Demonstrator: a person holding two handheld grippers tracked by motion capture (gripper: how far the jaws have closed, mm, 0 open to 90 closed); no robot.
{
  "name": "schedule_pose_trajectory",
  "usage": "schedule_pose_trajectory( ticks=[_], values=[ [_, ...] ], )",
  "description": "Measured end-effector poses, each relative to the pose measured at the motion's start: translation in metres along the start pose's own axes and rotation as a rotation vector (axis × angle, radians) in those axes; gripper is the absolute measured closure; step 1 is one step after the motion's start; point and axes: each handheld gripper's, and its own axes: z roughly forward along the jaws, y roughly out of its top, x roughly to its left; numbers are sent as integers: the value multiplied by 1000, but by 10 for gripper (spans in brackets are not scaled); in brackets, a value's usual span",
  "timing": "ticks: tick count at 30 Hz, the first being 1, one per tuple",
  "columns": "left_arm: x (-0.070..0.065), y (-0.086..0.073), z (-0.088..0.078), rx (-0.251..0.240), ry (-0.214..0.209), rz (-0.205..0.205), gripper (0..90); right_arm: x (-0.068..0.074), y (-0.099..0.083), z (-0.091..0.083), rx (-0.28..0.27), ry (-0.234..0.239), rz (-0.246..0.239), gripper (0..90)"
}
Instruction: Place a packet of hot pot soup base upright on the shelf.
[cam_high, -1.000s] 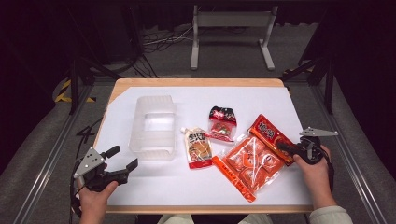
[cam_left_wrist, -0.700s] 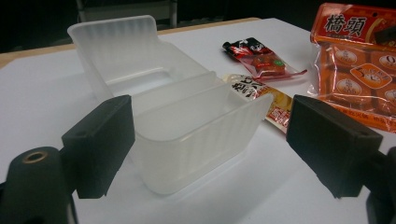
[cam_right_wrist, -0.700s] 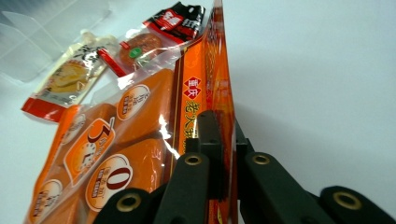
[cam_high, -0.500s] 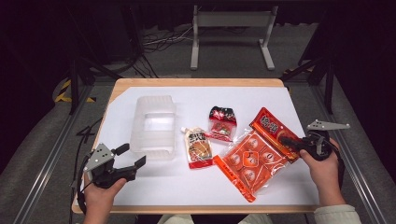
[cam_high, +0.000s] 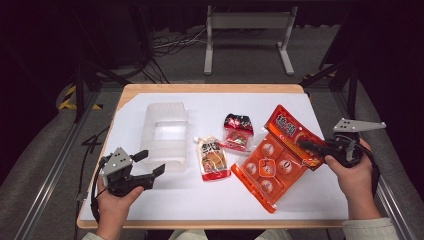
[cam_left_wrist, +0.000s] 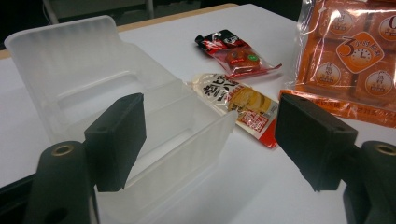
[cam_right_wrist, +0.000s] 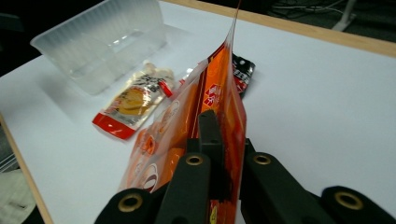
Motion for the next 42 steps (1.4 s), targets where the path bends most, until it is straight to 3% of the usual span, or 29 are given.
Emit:
schedule_pose_trajectory(
  ticks=[4,9,12,22,26,29,31,33,34,42],
  values=[
    [-1,4,4,-26,-5,16,268,10,11,-2,-6,21,-33,900],
    [-3,5,8,-63,-25,5,294,21,25,-4,-2,45,-79,900],
    [-5,7,11,-91,-34,16,320,30,34,-6,-10,84,-107,900],
    [-7,11,17,-96,-55,13,304,58,48,-10,-17,116,-233,900],
    [-6,7,20,-164,-74,-7,304,62,52,-9,-7,118,-251,900],
    [-7,8,24,-166,-82,17,273,63,56,-9,-3,124,-263,900],
    [-9,10,28,-139,-88,40,248,65,60,-10,-8,123,-269,900],
    [-11,12,30,-125,-74,38,179,66,63,-11,-16,131,-272,900],
    [-12,13,31,-140,-87,38,154,67,64,-11,-19,133,-275,900],
    [-17,22,38,-146,-146,62,170,74,77,-8,-39,161,-303,900]
  ],
)
